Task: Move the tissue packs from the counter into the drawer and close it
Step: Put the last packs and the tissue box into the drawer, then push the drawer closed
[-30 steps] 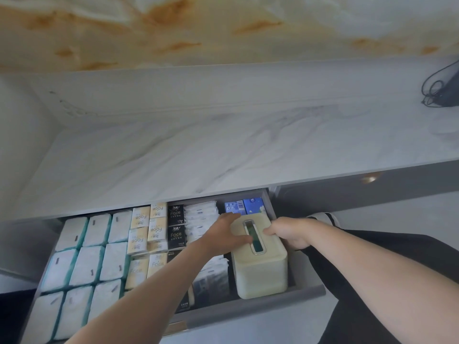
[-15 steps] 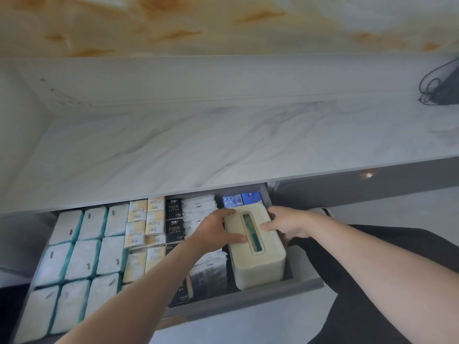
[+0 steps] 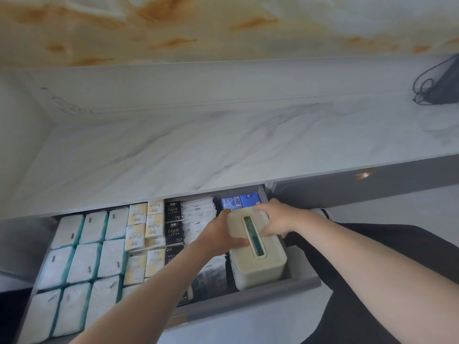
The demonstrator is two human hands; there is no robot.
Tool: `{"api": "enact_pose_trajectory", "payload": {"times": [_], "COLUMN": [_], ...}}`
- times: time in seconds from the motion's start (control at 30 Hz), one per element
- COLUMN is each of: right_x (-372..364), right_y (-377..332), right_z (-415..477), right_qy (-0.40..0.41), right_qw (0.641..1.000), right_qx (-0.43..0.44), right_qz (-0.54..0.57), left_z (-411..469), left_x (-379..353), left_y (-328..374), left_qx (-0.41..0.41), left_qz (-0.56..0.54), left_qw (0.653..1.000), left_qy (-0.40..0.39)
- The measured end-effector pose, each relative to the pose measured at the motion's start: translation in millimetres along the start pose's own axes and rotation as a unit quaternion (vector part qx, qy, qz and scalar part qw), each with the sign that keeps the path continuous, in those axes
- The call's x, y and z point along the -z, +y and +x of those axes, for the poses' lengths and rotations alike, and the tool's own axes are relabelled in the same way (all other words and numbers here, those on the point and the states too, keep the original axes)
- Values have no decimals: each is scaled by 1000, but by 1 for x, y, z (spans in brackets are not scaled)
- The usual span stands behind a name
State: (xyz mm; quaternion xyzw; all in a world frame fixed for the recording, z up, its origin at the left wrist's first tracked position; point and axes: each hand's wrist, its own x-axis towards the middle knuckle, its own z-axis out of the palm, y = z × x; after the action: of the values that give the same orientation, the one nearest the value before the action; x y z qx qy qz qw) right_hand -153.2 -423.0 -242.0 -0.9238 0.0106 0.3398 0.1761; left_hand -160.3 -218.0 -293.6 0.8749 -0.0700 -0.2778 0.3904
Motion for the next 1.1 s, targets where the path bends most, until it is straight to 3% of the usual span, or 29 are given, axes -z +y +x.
{"api": "enact_pose_trajectory", "payload": {"times": [0.1,0.2,0.37,0.47,0.6,0.77,0.93,1.1], "right_x": [2,0,-20,-37,-42,-52,-59,-58], "right_y": [-3,-4,-4,-3,-2,1,6,5], "right_z": [-1,-1,1,4,10,21,29,31], "right_qy": [-45,-38,4,19,69,61,87,73], "right_qw": [996,992,983,963,925,889,892,888], "right_qx": [30,51,71,72,89,113,113,113], "right_qz": [-77,-113,-169,-259,-362,-440,-428,-440], "left_z": [-4,-5,-7,-5,1,10,11,14], "left_x": [7,7,-18,-32,-35,-37,-41,-39], "left_y": [4,2,-6,-18,-18,-25,-33,-29], "left_qx": [-13,-28,-11,-48,-88,-142,-155,-154], "left_qz": [63,99,181,337,408,414,371,391], "left_qw": [996,988,981,940,909,899,915,907], "left_qy": [-69,-115,-68,-22,19,-38,-12,-16]}}
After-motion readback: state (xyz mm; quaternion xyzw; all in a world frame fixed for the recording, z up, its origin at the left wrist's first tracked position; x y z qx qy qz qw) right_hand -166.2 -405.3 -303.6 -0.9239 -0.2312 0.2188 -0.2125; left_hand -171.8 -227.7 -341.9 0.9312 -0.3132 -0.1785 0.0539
